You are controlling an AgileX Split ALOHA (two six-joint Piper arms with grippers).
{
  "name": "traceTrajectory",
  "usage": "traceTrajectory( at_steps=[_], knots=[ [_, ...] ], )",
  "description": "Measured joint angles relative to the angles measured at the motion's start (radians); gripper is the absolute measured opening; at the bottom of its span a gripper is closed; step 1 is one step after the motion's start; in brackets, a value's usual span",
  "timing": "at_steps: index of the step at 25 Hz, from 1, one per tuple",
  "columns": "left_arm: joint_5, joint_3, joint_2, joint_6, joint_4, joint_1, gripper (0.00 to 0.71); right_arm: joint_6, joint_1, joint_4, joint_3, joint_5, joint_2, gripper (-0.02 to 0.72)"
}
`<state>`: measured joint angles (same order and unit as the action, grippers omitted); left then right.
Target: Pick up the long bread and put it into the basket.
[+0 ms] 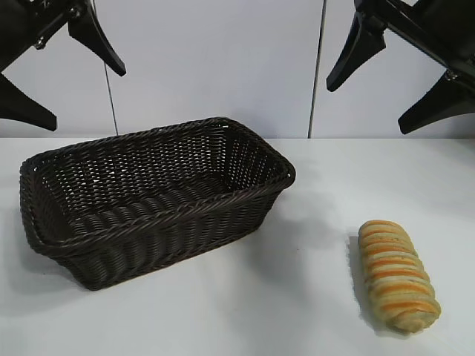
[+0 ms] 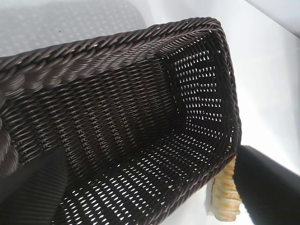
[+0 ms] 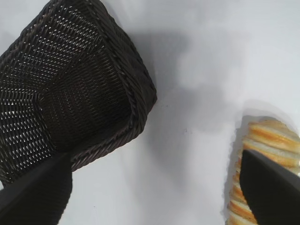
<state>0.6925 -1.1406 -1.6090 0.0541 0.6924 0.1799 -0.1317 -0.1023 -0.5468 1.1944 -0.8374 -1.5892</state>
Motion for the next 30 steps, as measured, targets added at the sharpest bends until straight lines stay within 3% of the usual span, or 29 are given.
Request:
traceTrajectory(
  at_steps=[12, 17, 26, 30],
  knots=[
    [-0.039, 0.000, 0.000, 0.000, 0.000, 0.000, 0.695, 0.000, 0.000, 0.000, 0.000, 0.008, 0.000, 0.695],
    [-0.027, 0.000, 0.016, -0.005, -0.024, -0.037, 0.695, 0.000, 0.000, 0.000, 0.000, 0.008, 0.000, 0.695],
    [0.142, 0.000, 0.062, -0.338, -0.499, -0.044, 0.695, 0.000, 0.000, 0.000, 0.000, 0.008, 0.000, 0.695],
    [0.137, 0.058, 0.062, -0.393, -0.568, -0.045, 0.695, 0.000, 0.000, 0.000, 0.000, 0.007, 0.000, 0.695]
  ],
)
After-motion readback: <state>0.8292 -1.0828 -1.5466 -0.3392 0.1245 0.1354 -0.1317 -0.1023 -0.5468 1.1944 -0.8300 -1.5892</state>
